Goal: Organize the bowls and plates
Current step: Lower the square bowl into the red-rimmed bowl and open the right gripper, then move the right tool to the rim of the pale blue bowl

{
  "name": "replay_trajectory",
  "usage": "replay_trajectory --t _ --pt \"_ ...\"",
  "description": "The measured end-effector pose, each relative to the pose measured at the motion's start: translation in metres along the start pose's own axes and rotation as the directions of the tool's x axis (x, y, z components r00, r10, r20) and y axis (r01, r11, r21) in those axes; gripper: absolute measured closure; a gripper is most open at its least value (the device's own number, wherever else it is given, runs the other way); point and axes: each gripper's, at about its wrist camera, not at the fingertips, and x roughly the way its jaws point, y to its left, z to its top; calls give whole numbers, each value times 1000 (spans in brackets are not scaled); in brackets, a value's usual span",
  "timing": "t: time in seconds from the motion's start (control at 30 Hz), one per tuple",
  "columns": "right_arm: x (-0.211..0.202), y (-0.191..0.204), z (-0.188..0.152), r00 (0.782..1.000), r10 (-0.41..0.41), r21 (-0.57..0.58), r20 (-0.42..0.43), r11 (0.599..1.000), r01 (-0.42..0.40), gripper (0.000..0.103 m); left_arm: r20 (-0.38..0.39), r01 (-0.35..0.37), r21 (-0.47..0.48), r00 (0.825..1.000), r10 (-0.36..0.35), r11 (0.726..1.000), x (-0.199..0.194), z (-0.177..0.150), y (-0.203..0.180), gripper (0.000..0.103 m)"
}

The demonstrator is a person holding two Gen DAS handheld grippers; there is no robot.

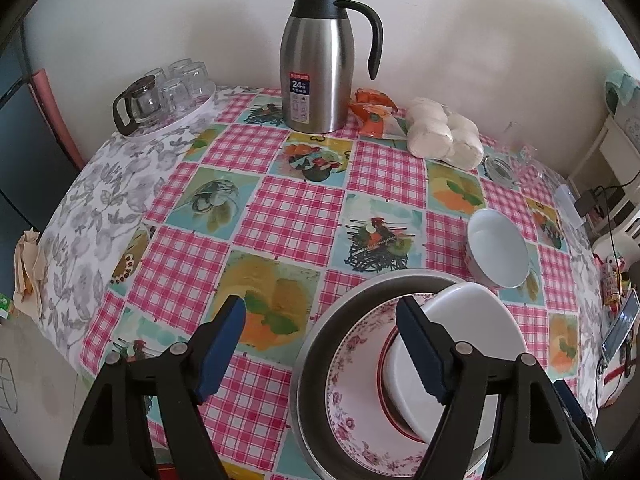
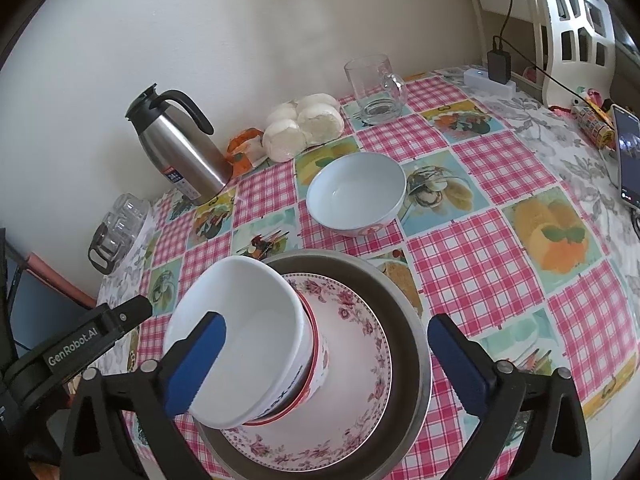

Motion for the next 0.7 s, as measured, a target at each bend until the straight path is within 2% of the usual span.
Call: replay_trajectory --t 0.17,0.27,0.7 --pt "0 -2 1 1000 -4 2 1 1000 4 0 -2 2 -15 1000 -2 1000 2 0 1 24" --pt "-1 -5 1 1000 -5 5 3 1000 5 0 -8 6 -23 1000 -6 1000 4 0 1 8" --pt "-4 -23 6 1000 -26 42 7 999 26 0 -15 18 -14 1000 -18 1000 4 -4 -14 8"
